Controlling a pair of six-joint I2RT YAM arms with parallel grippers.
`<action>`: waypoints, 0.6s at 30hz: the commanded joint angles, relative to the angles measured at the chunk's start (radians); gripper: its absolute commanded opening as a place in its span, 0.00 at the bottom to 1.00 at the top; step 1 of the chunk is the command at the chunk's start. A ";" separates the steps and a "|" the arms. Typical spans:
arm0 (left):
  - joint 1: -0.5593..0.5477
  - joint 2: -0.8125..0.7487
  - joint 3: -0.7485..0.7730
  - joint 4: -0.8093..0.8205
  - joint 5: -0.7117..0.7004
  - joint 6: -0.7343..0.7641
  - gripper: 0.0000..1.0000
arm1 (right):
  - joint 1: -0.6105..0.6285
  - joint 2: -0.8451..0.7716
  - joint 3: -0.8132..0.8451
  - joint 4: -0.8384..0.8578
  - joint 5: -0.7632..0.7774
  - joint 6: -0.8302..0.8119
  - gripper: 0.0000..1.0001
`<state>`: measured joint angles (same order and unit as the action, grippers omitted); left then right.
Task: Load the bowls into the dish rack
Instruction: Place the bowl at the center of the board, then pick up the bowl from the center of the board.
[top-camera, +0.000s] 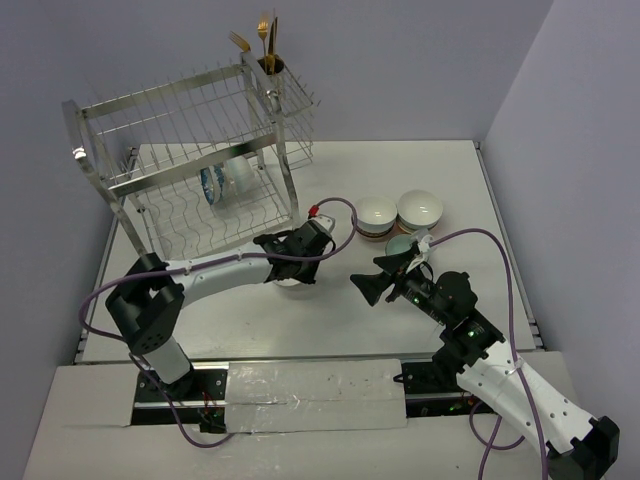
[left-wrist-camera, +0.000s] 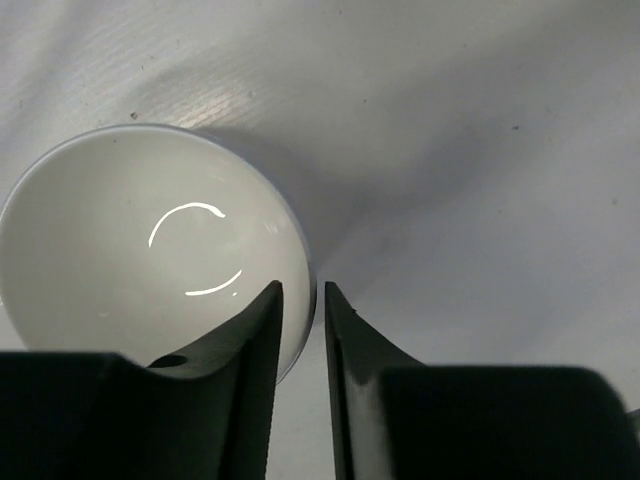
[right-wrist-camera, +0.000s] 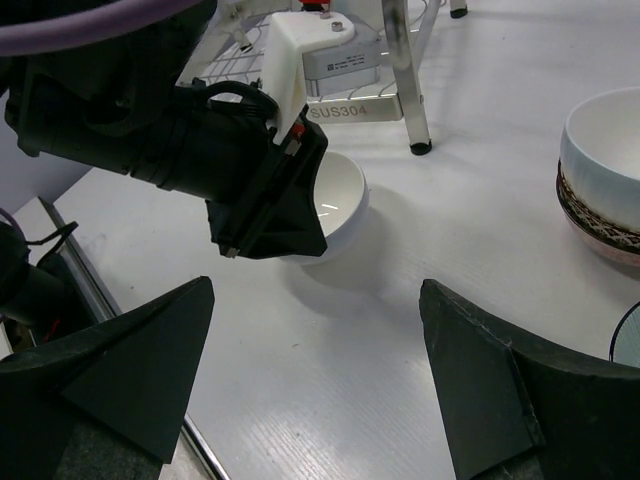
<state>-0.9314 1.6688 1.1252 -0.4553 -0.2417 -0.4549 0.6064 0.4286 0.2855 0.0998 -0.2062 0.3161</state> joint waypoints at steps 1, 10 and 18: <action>-0.006 0.008 0.073 -0.115 -0.011 0.007 0.30 | 0.009 -0.005 0.017 0.020 0.010 -0.012 0.91; -0.007 0.058 0.269 -0.383 0.051 0.074 0.54 | 0.009 -0.027 0.015 0.009 0.019 -0.012 0.91; -0.004 0.152 0.433 -0.574 0.091 0.165 0.66 | 0.009 -0.051 0.017 -0.022 0.062 0.000 0.91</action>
<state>-0.9337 1.7988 1.5082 -0.9161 -0.1761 -0.3500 0.6090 0.3943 0.2855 0.0803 -0.1776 0.3164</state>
